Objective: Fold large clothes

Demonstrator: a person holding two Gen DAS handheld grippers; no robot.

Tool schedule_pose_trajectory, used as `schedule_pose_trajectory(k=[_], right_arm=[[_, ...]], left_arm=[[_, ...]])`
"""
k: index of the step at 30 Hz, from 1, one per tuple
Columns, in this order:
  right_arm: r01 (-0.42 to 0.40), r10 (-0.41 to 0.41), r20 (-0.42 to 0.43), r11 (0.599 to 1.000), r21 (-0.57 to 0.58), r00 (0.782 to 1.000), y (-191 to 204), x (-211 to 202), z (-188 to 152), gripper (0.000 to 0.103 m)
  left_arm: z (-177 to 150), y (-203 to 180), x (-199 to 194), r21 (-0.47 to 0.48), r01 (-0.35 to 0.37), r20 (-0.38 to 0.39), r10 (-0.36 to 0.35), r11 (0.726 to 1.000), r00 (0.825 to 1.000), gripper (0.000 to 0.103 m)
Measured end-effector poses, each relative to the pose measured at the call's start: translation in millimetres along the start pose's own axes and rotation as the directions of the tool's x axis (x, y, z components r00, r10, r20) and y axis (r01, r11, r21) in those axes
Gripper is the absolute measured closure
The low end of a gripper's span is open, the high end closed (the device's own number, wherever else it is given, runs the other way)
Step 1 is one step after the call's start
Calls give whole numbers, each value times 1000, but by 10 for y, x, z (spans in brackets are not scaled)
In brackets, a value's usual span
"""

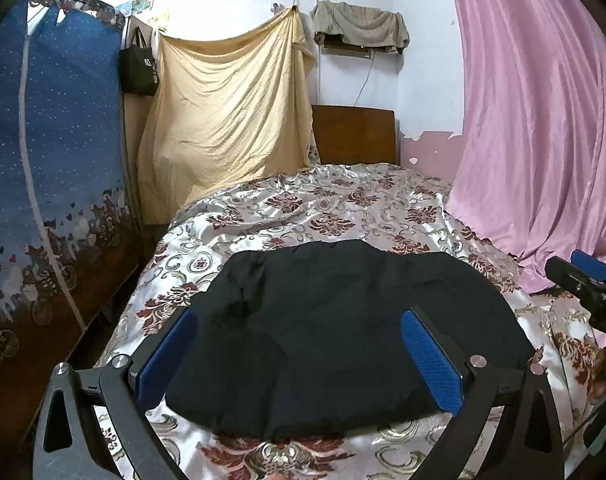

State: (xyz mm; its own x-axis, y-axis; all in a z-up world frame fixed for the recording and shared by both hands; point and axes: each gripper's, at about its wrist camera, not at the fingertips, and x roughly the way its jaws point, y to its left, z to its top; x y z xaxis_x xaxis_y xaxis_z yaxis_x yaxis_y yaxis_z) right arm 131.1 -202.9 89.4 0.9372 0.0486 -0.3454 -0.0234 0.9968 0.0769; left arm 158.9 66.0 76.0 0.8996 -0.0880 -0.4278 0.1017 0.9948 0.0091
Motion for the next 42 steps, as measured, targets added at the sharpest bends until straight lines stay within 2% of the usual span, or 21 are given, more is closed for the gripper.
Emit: schedule_pose_trajectory(k=[8, 42], right_arm=[[6, -5, 47, 1000, -22, 999, 161, -233, -161, 3], [-29, 31, 51, 999, -44, 998, 386, -709, -1000, 2]], left_arm=[[-172, 45, -207, -15, -28, 28, 29, 999, 999, 0], [-978, -4, -654, 3, -64, 34, 64, 998, 997, 0]])
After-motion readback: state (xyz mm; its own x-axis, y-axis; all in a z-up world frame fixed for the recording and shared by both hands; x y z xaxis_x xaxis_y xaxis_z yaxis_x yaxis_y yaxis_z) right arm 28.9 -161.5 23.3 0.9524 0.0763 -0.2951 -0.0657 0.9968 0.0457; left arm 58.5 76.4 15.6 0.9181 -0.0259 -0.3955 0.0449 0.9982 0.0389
